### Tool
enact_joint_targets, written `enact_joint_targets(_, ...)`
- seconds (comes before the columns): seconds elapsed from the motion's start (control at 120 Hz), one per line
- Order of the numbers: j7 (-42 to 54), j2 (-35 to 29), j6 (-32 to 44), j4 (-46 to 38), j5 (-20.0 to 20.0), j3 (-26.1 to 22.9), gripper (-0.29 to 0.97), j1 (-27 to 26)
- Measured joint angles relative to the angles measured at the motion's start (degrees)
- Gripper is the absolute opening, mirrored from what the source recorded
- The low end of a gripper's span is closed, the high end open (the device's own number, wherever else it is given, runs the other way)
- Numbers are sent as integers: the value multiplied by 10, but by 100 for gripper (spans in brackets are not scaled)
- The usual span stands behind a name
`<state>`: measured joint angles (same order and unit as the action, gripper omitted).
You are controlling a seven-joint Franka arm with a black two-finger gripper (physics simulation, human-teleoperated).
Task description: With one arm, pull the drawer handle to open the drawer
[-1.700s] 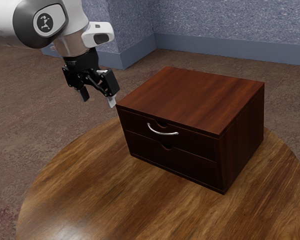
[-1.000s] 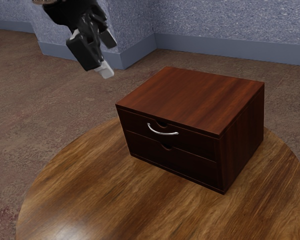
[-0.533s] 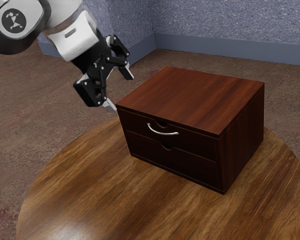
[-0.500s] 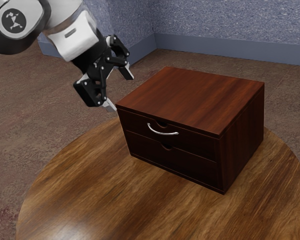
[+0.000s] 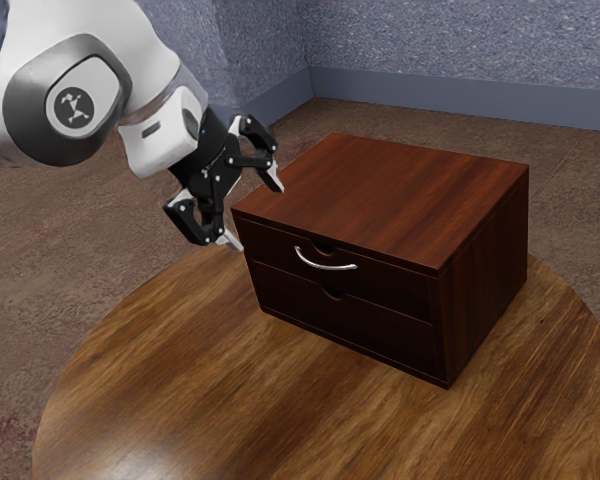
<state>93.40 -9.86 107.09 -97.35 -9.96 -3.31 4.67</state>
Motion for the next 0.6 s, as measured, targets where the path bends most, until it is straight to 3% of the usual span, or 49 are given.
enact_joint_targets(0.133, 19, 6, 77, -61, -6, 0, 66, -10)
enact_joint_targets(0.325, 15, 24, 146, -73, -7, 2, 64, -10)
enact_joint_targets(0.6, -11, 39, 195, -88, 0, 2, 46, -10)
